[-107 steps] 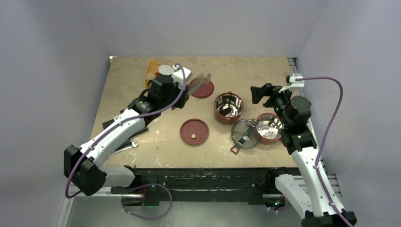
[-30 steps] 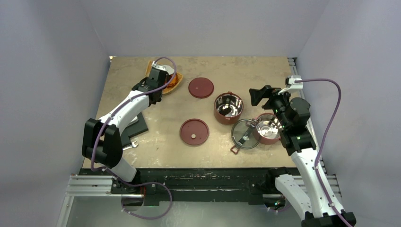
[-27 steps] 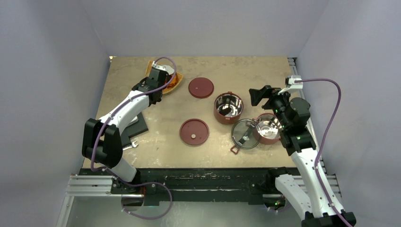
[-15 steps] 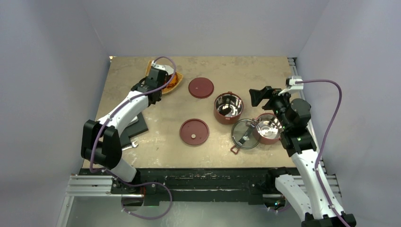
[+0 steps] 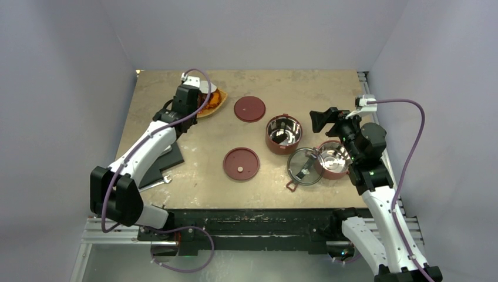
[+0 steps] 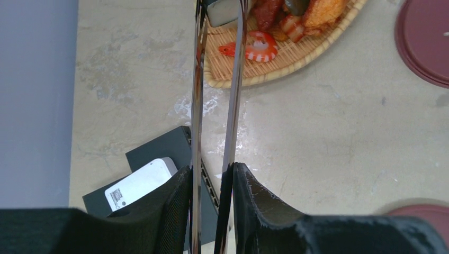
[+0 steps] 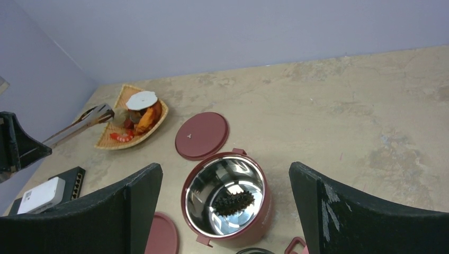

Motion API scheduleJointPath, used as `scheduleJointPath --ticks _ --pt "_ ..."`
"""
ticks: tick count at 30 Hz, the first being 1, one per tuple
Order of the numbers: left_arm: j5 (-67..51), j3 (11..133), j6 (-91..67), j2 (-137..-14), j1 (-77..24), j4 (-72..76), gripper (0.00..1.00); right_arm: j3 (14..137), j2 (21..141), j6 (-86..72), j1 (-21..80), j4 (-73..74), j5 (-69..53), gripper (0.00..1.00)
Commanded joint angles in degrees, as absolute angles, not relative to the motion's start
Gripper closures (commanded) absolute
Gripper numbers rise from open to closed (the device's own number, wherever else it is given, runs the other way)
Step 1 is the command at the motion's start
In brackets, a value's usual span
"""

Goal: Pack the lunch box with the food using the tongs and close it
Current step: Pick up the fake food from the plate.

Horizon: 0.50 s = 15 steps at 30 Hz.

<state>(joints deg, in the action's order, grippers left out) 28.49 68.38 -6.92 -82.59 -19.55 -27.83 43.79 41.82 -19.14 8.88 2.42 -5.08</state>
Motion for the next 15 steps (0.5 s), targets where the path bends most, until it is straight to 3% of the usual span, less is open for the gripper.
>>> scheduleJointPath --ticks 1,10,15 --pt "19.3 66.6 -7.3 -75.7 -19.2 -22.0 0.8 44.7 40.7 -19.4 8.9 1.8 -4.4 0.07" --pt "0.8 65.6 -5.5 -71.1 -20.4 -18.0 0.82 45.9 40.9 -18.5 8.9 1.6 -3.0 0.07" --pt "-7.2 64.4 -1.2 -68.1 -27.5 -17.1 0.82 46.0 41.0 -18.4 8.9 1.5 -2.4 0.07"
